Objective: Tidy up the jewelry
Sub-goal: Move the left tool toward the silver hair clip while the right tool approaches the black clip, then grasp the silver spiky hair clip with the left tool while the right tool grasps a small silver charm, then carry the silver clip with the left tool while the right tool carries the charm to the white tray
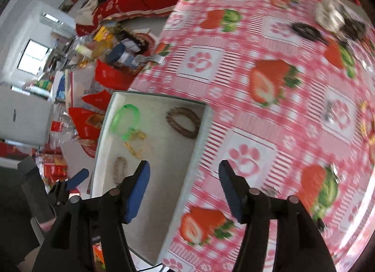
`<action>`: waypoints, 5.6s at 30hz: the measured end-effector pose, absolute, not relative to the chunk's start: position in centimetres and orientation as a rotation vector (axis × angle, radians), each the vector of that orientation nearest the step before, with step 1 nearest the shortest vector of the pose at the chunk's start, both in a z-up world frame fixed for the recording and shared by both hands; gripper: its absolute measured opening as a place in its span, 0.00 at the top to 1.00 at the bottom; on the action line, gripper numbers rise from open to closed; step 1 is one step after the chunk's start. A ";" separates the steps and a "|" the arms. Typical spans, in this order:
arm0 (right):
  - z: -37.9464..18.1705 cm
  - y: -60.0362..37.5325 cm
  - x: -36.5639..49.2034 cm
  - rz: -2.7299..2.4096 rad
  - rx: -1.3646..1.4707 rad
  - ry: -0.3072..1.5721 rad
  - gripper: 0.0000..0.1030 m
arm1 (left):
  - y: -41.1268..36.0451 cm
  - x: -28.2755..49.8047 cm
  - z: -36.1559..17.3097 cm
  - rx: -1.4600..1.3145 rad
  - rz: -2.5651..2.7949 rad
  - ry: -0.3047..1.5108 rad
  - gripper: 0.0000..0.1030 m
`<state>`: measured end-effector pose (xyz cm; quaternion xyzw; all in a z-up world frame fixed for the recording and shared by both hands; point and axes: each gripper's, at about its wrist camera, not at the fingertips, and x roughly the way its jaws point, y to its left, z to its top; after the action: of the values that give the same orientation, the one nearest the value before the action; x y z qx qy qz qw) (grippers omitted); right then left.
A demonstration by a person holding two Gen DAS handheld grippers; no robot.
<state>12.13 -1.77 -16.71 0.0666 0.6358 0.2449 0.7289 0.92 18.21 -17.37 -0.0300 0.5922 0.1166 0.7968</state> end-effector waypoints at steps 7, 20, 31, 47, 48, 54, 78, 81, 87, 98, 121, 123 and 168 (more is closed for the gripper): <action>-16.8 -7.1 10.8 0.442 0.214 1.405 0.23 | 14.1 2.1 -16.3 -0.012 0.170 1.286 0.00; -18.7 -17.9 9.5 0.199 0.159 1.430 0.17 | 3.3 4.0 -15.5 0.104 -0.037 1.264 0.00; -20.0 -21.2 10.1 0.188 0.103 1.440 0.17 | -1.3 5.0 -18.0 0.113 -0.074 1.327 0.03; -22.1 -19.2 13.5 0.298 -0.036 1.433 0.27 | -2.9 5.7 -22.5 0.089 -0.077 1.410 0.24; -22.2 -18.9 13.6 0.302 -0.048 1.432 0.28 | -2.8 5.7 -22.7 0.084 -0.082 1.413 0.24; -23.3 -16.7 14.6 0.302 -0.128 1.409 0.33 | -2.9 5.8 -23.5 0.073 -0.087 1.422 0.24; -23.4 -14.5 14.7 0.260 -0.247 1.348 0.79 | -4.7 5.3 -22.6 0.081 -0.149 1.400 0.80; -23.4 -14.1 15.0 0.255 -0.234 1.349 0.92 | -4.3 5.0 -22.5 0.055 -0.145 1.401 0.80; -22.9 -16.9 14.7 0.260 -0.112 1.368 0.95 | -3.4 4.6 -22.0 -0.001 -0.146 1.393 0.81; -21.0 -19.1 13.8 0.287 0.018 1.365 0.95 | -1.7 5.0 -19.1 -0.042 -0.167 1.346 0.81; -18.7 -18.1 13.0 0.301 0.031 1.365 0.95 | -1.8 4.7 -18.8 0.017 -0.146 1.347 0.81; -18.8 -18.2 12.8 0.298 0.034 1.369 0.95 | -2.2 4.7 -19.5 0.020 -0.142 1.365 0.81; -17.8 -19.6 11.2 0.295 0.127 1.370 0.95 | -2.1 3.2 -17.8 -0.072 -0.114 1.318 0.82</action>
<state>11.17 -19.62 -17.79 0.0583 0.6298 0.1358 0.7626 3.15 -2.10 -17.75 -0.0333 0.6117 -0.0528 0.7886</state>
